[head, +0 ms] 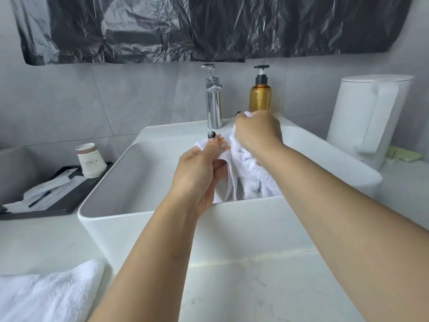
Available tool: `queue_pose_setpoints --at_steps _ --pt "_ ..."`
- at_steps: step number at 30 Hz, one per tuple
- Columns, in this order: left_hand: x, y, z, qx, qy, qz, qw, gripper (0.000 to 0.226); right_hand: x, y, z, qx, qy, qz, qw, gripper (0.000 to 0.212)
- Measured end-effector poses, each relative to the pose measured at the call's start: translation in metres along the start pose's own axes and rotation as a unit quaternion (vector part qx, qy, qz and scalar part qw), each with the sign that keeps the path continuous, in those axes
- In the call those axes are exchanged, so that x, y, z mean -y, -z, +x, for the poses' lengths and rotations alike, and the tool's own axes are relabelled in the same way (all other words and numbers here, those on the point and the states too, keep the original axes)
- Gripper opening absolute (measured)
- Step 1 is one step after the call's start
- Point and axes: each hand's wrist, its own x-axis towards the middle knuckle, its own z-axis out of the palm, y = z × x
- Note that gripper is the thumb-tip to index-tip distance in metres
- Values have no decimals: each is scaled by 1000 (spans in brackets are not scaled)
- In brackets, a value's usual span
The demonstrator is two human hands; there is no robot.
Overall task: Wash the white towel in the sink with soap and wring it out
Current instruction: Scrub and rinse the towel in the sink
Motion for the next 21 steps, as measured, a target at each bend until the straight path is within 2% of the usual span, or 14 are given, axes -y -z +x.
queue_pose_setpoints --at_steps 4,6,7,9,11,13,15,17,19,21 --pt "0 5 1 1 5 -28 1000 24 -4 -9 -33 11 103 -90 991 35" --pt "-2 6 0 6 8 -33 999 26 -10 -11 -45 28 140 -85 986 37" --pt "-3 5 0 7 11 -34 999 27 -13 -11 -41 36 130 -61 989 38" --pt "-3 1 -1 2 16 -16 1000 28 -25 -6 -21 46 44 -4 998 39" --pt "-1 -1 -4 8 28 13 999 28 -39 2 -5 29 -50 29 998 36" --pt "-2 -1 -7 13 28 29 999 29 -54 11 3 17 -93 68 993 34" --pt "-2 0 -8 -4 19 34 999 26 -60 24 11 -15 -108 117 987 28" --pt "-2 2 -7 -33 30 34 998 16 -60 42 22 -82 -93 156 980 30" --pt "-3 3 -4 -58 59 52 995 9 -54 62 33 -161 -46 146 975 39" --pt "-2 4 3 -57 92 96 990 11 -48 78 41 -206 20 131 970 41"
